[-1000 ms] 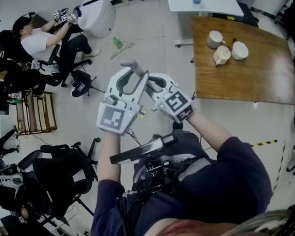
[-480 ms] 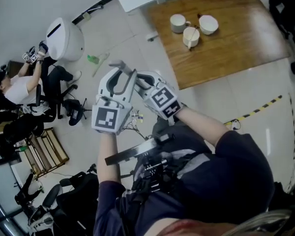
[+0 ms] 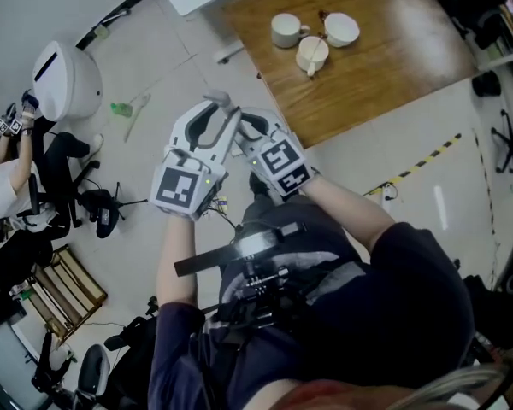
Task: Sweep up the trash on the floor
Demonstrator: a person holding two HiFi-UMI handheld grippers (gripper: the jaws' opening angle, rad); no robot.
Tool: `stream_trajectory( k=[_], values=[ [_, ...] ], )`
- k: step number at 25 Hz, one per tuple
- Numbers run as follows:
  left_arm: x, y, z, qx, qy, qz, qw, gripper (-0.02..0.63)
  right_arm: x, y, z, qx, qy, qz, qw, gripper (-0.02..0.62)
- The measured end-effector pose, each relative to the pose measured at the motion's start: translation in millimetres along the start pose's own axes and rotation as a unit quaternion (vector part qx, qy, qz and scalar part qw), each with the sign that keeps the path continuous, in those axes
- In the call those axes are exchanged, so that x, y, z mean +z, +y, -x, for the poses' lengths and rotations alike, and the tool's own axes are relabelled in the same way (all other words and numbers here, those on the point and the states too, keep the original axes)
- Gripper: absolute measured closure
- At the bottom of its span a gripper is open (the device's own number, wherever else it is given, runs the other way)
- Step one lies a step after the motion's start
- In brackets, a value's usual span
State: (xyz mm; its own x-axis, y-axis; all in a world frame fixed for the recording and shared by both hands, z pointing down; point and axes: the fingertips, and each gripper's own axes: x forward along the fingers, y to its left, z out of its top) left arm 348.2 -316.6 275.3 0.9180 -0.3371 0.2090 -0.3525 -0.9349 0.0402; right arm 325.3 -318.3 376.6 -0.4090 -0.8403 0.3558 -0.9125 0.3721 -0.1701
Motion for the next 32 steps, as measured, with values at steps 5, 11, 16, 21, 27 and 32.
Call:
stream_trajectory(
  k=[5, 11, 16, 21, 27, 32],
  values=[
    [-14.4, 12.1, -21.7, -0.057, 0.006, -0.014, 0.9983, 0.511, -9.9, -25.4, -20.9, -0.048, 0.027, -0.002, 0.998, 0.486],
    [-33.2, 20.3, -46.3, -0.111, 0.009, -0.015, 0.9937, 0.512, -28.6, -53.4, -36.1, -0.126, 0.052, -0.040, 0.990, 0.488],
    [-55.6, 20.0, -64.5, -0.146, 0.018, -0.009, 0.9891, 0.514, -51.3, -72.6, -43.9, -0.175, 0.060, -0.079, 0.980, 0.486],
    [-68.9, 10.7, -90.9, -0.160, 0.033, -0.031, 0.9860, 0.514, -70.1, -94.8, -38.5, -0.198, 0.065, -0.113, 0.971, 0.486],
    [-92.7, 5.5, -118.5, -0.186, 0.071, -0.034, 0.9793, 0.512, -96.5, -120.2, -41.9, -0.230, 0.075, -0.170, 0.955, 0.484],
    [-117.5, -0.6, -136.4, -0.210, 0.098, -0.045, 0.9717, 0.512, -122.3, -137.9, -44.9, -0.247, 0.086, -0.197, 0.945, 0.479]
  ],
)
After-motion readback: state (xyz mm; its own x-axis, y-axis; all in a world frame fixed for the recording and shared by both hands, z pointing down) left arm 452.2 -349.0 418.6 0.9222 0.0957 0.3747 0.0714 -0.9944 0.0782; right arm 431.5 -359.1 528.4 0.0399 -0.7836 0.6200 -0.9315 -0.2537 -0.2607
